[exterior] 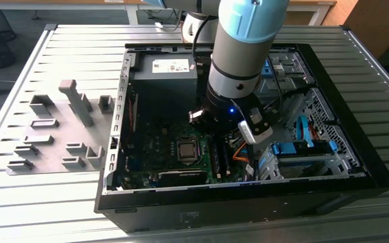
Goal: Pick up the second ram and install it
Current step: 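Insert the second ram into the second slot, then press down the second ram until it locks into place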
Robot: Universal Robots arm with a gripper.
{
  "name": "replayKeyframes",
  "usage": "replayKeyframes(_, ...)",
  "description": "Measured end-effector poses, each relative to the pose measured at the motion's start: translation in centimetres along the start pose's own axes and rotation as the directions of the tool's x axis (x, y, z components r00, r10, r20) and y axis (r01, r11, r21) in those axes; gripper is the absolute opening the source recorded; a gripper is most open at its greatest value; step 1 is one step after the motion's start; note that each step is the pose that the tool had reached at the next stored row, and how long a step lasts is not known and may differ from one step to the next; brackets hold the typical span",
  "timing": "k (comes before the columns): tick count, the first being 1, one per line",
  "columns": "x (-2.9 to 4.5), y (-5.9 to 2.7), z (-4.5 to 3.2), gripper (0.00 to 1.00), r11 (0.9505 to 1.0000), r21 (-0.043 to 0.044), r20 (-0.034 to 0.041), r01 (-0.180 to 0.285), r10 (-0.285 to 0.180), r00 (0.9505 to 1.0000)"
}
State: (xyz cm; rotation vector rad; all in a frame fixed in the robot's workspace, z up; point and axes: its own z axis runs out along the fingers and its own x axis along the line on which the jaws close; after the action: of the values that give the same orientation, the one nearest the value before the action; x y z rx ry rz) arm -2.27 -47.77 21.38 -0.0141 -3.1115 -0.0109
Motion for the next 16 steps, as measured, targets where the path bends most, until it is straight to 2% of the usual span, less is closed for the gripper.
replayKeyframes(4, 0.00, 0.00, -0.15, 0.21, 1.0000, -0.0001, 0.0001, 0.000, 0.000, 1.0000)
replayKeyframes(11, 0.06, 0.01, -1.97, 0.21, 1.0000, -0.0001, 0.0000, 0.000, 0.000, 1.0000)
replayKeyframes(15, 0.06, 0.02, -2.06, 0.20, 1.0000, -0.0002, 0.0001, 0.000, 0.000, 1.0000)
replayKeyframes(16, 0.06, 0.02, -2.06, 0.13, 1.0000, -0.0003, 0.0001, 0.000, 0.000, 1.0000)
